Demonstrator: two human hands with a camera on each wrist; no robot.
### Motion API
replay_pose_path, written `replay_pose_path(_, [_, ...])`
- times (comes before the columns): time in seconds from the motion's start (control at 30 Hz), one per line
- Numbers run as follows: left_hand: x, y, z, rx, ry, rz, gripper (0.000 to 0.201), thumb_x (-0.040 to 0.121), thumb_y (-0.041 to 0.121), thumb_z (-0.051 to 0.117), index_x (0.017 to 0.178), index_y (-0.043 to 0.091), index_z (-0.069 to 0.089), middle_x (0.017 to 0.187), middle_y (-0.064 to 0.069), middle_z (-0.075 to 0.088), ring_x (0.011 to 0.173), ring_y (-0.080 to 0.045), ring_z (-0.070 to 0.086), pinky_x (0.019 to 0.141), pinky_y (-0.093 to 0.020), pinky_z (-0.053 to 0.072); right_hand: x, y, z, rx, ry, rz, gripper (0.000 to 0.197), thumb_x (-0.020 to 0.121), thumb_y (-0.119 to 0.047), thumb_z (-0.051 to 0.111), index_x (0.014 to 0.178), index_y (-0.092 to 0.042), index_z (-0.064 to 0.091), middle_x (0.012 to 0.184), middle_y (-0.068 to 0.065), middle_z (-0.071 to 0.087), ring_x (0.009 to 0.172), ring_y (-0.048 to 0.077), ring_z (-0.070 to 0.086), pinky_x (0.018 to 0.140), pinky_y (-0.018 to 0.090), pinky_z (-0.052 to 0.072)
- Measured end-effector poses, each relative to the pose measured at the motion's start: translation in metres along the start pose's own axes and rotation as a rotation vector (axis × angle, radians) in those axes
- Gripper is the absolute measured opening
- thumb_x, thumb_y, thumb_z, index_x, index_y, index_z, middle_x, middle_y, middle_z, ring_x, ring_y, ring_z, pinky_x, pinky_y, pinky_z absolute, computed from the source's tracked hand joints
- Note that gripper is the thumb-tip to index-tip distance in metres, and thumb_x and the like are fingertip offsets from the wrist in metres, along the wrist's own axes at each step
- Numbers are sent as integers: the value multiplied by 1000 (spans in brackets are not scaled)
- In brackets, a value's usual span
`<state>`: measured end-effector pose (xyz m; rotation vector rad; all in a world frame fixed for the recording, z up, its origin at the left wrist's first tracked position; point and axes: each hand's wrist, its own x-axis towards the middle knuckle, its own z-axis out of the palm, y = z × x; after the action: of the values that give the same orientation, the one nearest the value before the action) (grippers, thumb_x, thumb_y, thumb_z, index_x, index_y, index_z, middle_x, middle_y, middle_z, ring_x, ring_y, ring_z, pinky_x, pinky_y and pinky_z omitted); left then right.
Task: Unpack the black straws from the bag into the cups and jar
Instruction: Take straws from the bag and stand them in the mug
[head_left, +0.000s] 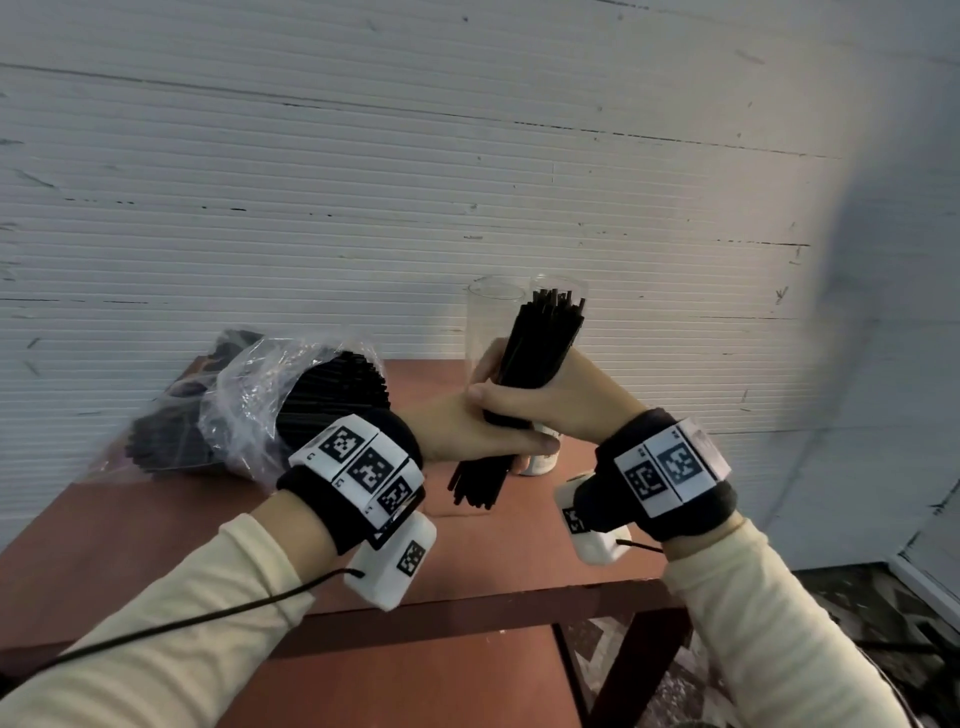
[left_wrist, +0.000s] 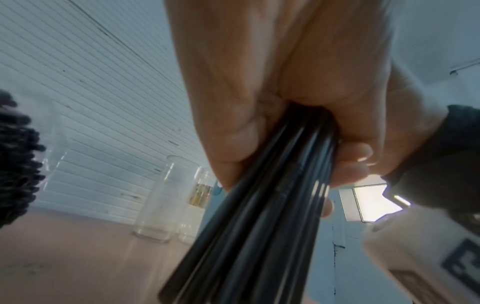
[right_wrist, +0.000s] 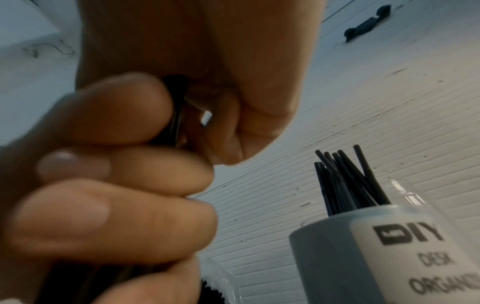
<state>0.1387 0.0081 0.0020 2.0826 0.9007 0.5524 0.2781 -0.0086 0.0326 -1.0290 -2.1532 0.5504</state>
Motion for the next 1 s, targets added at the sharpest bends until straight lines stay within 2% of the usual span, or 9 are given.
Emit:
replay_pose_path(0.07, [6,-3,3,-100,44,21,15,81,25,77,83,12,68,74,3,68,77,-10,66,78,-28,54,1,2,-5,-5,107,6,17,84,-12,70,82,4,63,77,16,66,73,23,64,67,36,53])
replay_pose_path(0.1, [9,-2,5,-151,90,21,18,77,27,81,85,18,67,77,7,68,80,-7,66,80,-27,54,2,4,-11,13,175,23,20,83,-11,69,81,7,61,76,19,64,70,25,63,66,38,53])
replay_pose_path(0.2, [24,-1,9,-153,392,-6,50,68,32,87,108,28,56,98,15,63,95,0,60,82,-17,48,9,7,-38,162,414,60,16,84,-8,67,79,5,59,66,5,59,53,5,55,48,19,44])
replay_pose_path(0.27, [36,-4,12,-22,594,9,79,62,35,89,125,29,42,117,9,49,109,-5,49,92,-21,42,14,10,-58,262,573,82,10,84,-9,67,78,-5,61,70,3,61,49,-2,53,44,11,38])
replay_pose_path(0.37, [55,-15,11,56,586,-80,111,59,39,90,146,23,23,137,-2,33,127,-13,36,102,-25,32,24,25,-78,261,683,126,13,82,-19,69,80,-9,60,77,7,63,50,0,51,44,13,36])
replay_pose_path(0.5, [72,-28,8,7,387,-267,120,60,34,91,151,12,14,148,-7,37,135,-24,39,108,-36,37,39,49,-82,155,589,230,18,79,-23,68,80,-7,59,70,9,53,44,6,42,41,19,33])
replay_pose_path(0.63, [80,-40,5,-60,263,-259,85,61,27,91,133,14,48,123,3,62,117,-18,59,88,-25,47,50,65,-74,20,407,305,22,79,-27,69,73,-11,55,62,5,49,43,10,41,40,22,32])
replay_pose_path(0.77, [79,-43,0,-69,255,-238,76,61,26,91,125,21,50,109,11,60,104,-10,58,94,-29,47,58,71,-63,-89,232,332,27,80,-28,71,65,-15,53,55,-7,51,43,1,46,44,18,34])
replay_pose_path(1.0, [75,-41,0,-2,245,-250,89,42,50,90,120,22,57,114,8,65,108,-13,61,99,-40,49,58,80,-52,-147,159,428,24,78,-34,72,76,-14,61,62,-3,59,50,9,52,46,19,38])
